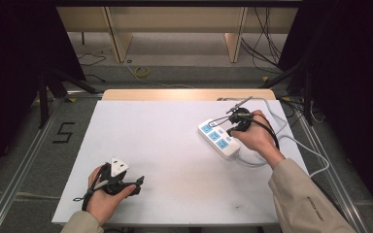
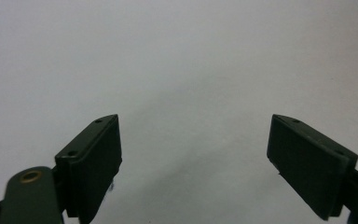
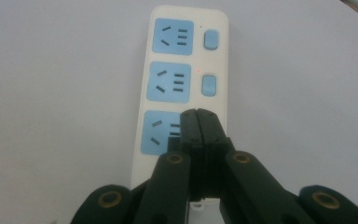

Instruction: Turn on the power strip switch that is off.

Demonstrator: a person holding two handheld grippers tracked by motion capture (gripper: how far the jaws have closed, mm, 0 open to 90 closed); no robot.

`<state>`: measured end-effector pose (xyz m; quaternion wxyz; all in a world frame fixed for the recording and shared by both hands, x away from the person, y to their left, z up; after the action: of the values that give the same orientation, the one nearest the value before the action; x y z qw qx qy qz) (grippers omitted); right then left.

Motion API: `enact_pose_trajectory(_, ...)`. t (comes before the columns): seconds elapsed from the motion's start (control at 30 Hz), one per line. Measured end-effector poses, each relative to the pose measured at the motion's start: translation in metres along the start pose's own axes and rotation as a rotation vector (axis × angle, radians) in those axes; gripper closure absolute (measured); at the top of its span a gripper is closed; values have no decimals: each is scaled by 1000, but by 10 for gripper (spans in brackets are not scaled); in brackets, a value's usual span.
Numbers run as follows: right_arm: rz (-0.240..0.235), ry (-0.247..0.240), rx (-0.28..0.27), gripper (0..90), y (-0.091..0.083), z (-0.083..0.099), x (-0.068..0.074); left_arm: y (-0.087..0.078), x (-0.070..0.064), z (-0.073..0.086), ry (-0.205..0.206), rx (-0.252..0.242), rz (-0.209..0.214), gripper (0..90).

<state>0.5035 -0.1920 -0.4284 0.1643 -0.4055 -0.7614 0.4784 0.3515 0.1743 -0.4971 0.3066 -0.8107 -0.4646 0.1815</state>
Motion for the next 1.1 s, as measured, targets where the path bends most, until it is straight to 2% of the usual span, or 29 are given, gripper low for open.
enact_pose_trajectory(1.1, 2, 15, 35, 900, 21, -18, -9, 0, 0, 0, 2, 0, 3, 175)
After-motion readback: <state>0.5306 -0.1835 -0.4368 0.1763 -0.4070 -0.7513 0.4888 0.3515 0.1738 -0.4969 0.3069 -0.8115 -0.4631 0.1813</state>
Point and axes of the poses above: each handheld gripper's, and its own axes: y roughly forward along the jaws, z roughly out of its underside, x roughly to its left, the point moved 4 cm from there along y, roughly forward along the jaws, and after that the axes turned 5 degrees about z, right-handed, at the moved point
